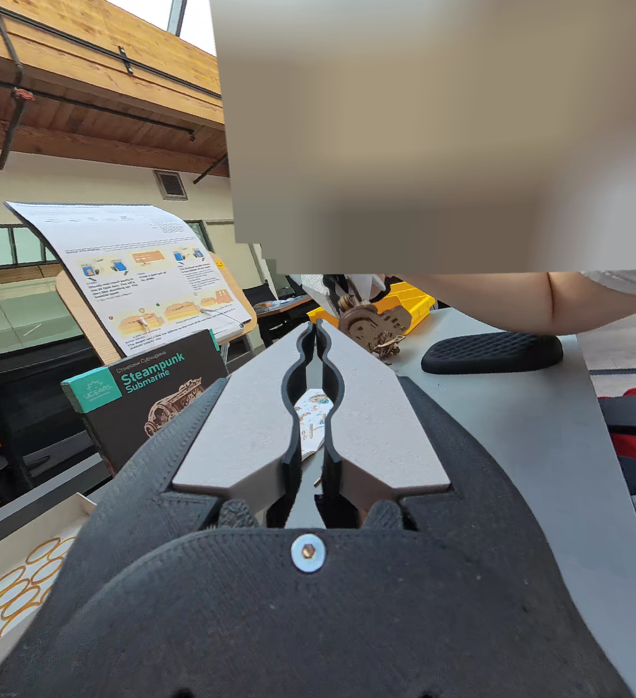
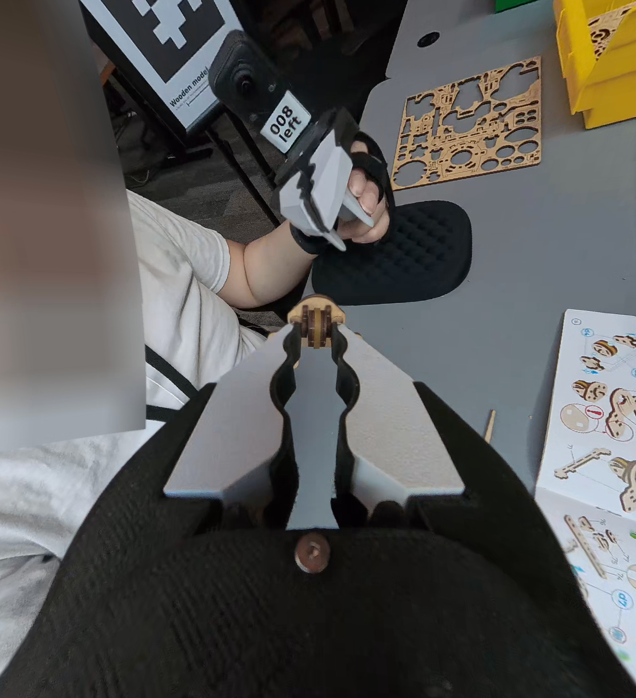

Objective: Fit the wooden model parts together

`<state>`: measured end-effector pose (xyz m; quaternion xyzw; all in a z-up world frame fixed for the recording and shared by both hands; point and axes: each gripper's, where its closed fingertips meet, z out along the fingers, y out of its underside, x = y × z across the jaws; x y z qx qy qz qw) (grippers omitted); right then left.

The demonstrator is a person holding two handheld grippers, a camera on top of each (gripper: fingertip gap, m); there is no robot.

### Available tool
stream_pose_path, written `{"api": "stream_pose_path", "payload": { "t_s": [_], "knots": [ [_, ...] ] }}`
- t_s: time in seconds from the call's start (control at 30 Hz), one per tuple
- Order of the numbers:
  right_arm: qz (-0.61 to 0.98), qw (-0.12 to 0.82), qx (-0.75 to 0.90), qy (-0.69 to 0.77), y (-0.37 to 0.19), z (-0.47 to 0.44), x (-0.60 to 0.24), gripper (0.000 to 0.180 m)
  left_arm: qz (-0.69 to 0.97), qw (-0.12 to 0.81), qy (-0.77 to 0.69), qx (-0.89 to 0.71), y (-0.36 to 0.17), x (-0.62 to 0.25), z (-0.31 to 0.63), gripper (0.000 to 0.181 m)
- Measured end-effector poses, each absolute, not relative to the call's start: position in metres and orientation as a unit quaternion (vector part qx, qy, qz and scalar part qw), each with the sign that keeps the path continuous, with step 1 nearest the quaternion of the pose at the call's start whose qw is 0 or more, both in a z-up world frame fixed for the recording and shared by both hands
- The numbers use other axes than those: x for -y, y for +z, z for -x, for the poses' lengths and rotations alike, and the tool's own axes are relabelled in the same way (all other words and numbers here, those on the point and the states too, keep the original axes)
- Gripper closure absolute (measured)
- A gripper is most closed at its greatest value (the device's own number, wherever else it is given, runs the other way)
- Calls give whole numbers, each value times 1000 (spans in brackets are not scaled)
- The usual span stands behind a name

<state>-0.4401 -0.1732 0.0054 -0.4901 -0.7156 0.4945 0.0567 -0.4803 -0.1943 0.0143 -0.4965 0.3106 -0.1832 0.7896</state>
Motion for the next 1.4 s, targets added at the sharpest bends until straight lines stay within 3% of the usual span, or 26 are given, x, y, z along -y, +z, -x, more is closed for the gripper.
{"api": "stream_pose_path", "payload": {
  "t_s": [0.43, 0.53, 0.73, 0.93, 1.4],
  "knots": [
    [515, 33, 705, 486, -10, 449, 174, 166, 514, 769, -174, -339, 3, 191, 468, 181],
    [552, 72, 753, 352, -56, 448, 150, 166, 514, 777, -167, -322, 6, 189, 475, 181],
    [551, 33, 826, 114, -149, 425, 132, 165, 519, 784, -171, -295, 10, 185, 485, 181],
    [539, 32, 834, 113, -150, 428, 138, 157, 526, 779, -166, -298, 7, 184, 485, 181],
    [497, 71, 854, 141, -129, 428, 140, 160, 526, 778, -167, -300, 7, 185, 485, 181]
  ]
}}
